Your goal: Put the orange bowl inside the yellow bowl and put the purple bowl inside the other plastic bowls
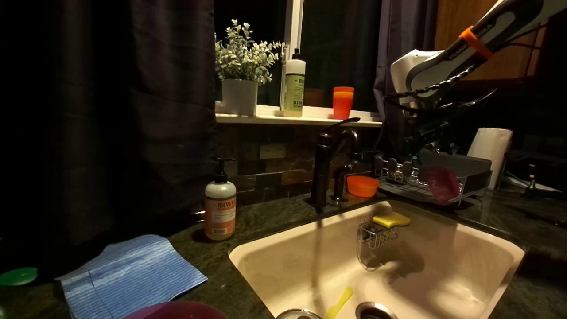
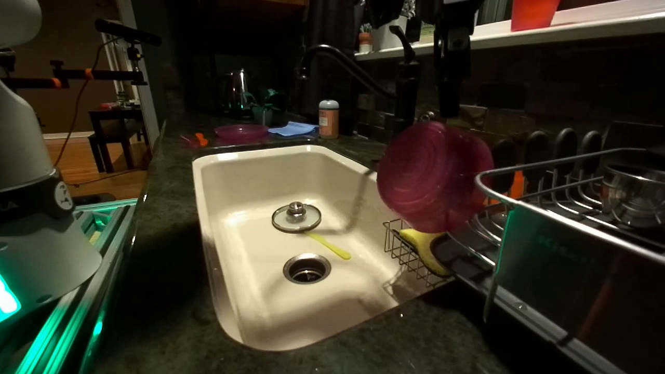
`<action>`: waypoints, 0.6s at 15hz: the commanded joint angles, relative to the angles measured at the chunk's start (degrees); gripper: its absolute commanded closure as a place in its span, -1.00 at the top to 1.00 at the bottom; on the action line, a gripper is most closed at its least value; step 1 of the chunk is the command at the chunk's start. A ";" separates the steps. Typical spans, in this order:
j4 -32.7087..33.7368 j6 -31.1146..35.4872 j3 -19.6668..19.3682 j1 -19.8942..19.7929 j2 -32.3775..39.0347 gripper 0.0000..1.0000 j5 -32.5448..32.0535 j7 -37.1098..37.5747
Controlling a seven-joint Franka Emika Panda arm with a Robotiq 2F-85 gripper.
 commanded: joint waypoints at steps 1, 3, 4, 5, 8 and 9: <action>5.68 -2.23 -0.86 -0.19 5.54 1.00 6.42 4.09; 7.14 -1.31 -1.45 -0.13 7.16 1.00 8.52 5.28; 7.82 -0.95 -1.73 -0.16 7.89 1.00 9.36 5.58; 8.44 -0.91 -1.94 -0.11 8.42 1.00 9.98 5.59; 10.45 -2.38 -2.55 0.00 9.85 1.00 10.68 4.31; 11.10 -2.89 -2.72 0.01 10.17 1.00 10.77 3.80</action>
